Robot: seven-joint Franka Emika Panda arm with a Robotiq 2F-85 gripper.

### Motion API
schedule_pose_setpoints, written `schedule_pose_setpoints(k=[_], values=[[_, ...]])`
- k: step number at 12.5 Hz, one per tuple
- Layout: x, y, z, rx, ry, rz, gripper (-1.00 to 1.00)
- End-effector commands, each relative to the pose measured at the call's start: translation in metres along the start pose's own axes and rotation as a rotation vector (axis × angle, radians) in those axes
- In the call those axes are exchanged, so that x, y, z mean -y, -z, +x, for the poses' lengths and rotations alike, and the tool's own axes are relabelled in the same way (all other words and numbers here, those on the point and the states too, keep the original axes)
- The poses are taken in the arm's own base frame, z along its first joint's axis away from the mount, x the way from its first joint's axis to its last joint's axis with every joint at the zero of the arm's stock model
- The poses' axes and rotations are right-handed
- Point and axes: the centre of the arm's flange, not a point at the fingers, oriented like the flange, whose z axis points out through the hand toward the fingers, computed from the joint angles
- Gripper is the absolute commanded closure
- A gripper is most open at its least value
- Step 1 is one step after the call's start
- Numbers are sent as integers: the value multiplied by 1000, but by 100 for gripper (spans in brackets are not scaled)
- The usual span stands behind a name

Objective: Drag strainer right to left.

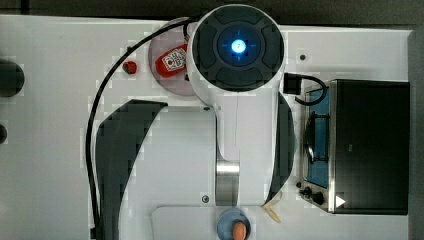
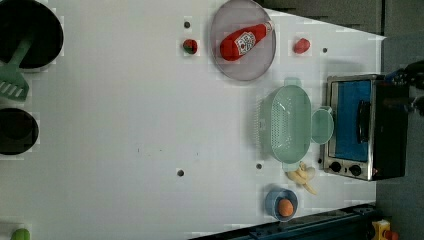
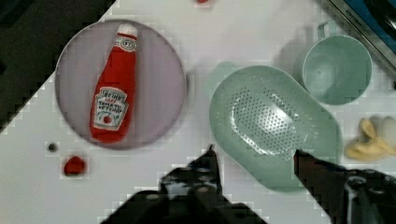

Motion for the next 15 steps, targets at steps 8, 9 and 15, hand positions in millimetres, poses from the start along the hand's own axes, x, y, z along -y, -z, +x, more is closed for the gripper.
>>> schedule_pose_setpoints(k=[8,9,15], values=[[-151,16,-79,51,-35,-44,-100],[-144,-8,-75,50,-44,-46,-100],[-110,-161,-57,0,-364,2,-100]])
